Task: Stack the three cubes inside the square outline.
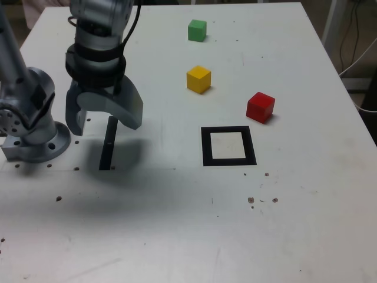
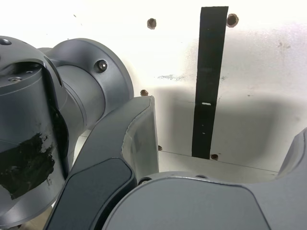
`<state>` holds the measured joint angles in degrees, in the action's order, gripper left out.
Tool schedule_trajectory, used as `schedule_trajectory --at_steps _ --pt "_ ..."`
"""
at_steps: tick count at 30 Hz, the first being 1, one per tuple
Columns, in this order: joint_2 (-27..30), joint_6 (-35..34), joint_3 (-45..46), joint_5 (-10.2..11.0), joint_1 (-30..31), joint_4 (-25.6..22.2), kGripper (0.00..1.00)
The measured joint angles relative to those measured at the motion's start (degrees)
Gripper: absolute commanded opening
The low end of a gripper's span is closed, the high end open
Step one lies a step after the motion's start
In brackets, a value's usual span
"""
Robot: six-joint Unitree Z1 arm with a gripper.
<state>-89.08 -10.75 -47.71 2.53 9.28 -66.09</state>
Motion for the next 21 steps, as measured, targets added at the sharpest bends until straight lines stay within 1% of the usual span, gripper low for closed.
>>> schedule_trajectory --at_steps 16,19,21 --pt "0.25 0.92 0.70 0.53 -0.57 0.26 0.98" --pt "0.11 2.66 -2.64 1.37 -0.57 0.11 0.98" --pt "-0.34 3.91 -5.69 2.31 -0.57 -1.27 0.98"
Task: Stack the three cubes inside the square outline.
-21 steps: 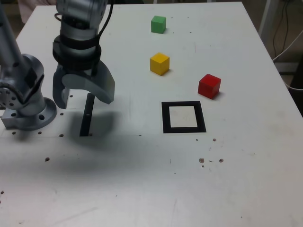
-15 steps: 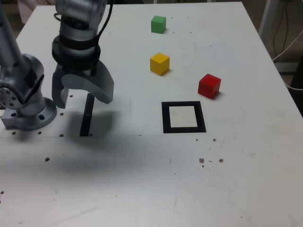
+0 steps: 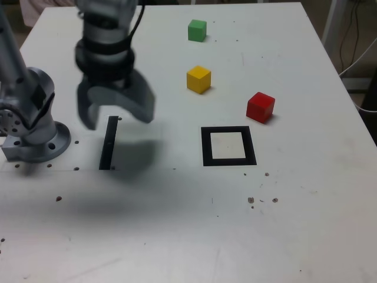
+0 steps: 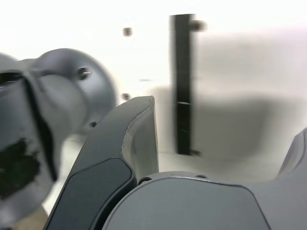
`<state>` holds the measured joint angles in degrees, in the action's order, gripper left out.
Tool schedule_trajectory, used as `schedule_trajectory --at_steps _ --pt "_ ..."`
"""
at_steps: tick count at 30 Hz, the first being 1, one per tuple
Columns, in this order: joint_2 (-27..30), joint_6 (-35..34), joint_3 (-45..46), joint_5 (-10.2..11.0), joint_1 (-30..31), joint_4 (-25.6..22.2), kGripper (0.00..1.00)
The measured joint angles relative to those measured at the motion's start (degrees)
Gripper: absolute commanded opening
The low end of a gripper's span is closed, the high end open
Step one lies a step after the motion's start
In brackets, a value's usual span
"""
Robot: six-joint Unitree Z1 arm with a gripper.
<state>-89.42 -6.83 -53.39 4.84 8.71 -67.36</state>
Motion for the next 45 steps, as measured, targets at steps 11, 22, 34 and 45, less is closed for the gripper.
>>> schedule_trajectory --at_steps 11,22,34,45 --pt "-8.48 10.78 -19.73 2.79 -0.40 -8.48 0.97" --pt "-14.40 27.40 -31.91 6.12 -3.23 -9.92 0.97" --pt "-22.94 37.62 -40.83 10.86 -5.59 -11.11 0.95" --pt "-30.83 42.45 -49.74 13.50 -5.83 -11.08 0.93"
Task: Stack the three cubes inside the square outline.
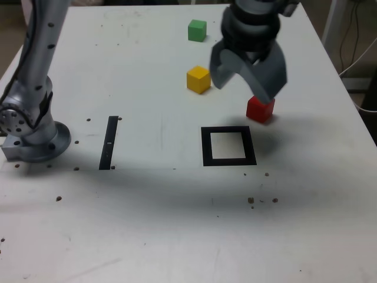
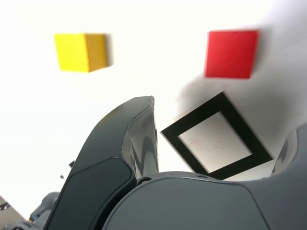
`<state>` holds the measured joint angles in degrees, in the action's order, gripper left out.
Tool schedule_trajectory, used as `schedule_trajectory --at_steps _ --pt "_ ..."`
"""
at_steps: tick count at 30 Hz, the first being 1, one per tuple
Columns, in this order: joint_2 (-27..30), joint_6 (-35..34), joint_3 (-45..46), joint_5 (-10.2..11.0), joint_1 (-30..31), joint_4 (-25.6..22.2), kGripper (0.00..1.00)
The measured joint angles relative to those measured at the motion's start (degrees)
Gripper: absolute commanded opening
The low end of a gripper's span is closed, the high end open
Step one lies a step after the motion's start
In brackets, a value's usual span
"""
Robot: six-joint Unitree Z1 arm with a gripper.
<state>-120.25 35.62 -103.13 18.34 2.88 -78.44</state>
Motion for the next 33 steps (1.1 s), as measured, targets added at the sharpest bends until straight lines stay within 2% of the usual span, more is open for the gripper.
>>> schedule_trajectory --at_steps 12,30,33 --pt "-7.44 3.25 -5.60 -1.55 -2.29 0.09 0.90" --pt "-12.12 4.30 -7.79 -2.40 -3.05 1.73 0.80" --pt "-12.82 4.36 -7.86 -2.40 -3.27 2.20 0.76"
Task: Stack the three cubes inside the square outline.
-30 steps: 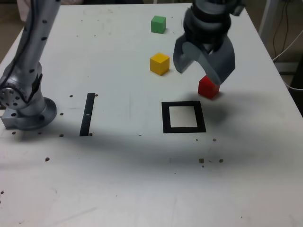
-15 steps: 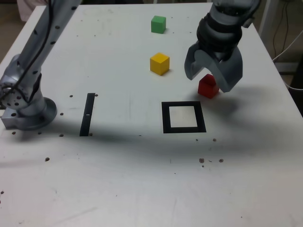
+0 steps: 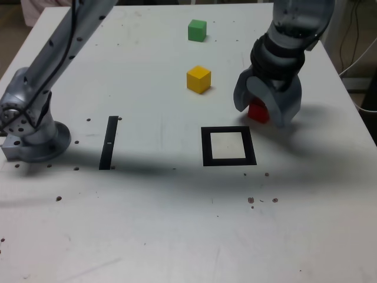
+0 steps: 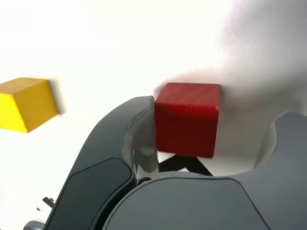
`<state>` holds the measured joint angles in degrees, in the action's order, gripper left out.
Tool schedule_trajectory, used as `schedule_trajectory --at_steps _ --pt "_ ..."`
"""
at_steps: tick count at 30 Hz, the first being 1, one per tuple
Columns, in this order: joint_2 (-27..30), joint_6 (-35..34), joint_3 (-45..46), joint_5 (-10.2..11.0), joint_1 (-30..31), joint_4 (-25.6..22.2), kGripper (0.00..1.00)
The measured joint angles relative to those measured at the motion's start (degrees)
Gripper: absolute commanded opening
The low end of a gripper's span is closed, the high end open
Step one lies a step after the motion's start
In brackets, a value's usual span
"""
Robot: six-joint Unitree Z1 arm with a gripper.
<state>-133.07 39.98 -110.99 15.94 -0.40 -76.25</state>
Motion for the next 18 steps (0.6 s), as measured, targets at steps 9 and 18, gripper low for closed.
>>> schedule_trajectory --at_steps 9,18 --pt "-0.14 0.17 -2.12 0.00 -0.09 -0.61 0.44" --pt "-0.77 0.22 -2.34 -0.43 -0.63 -1.07 0.38"
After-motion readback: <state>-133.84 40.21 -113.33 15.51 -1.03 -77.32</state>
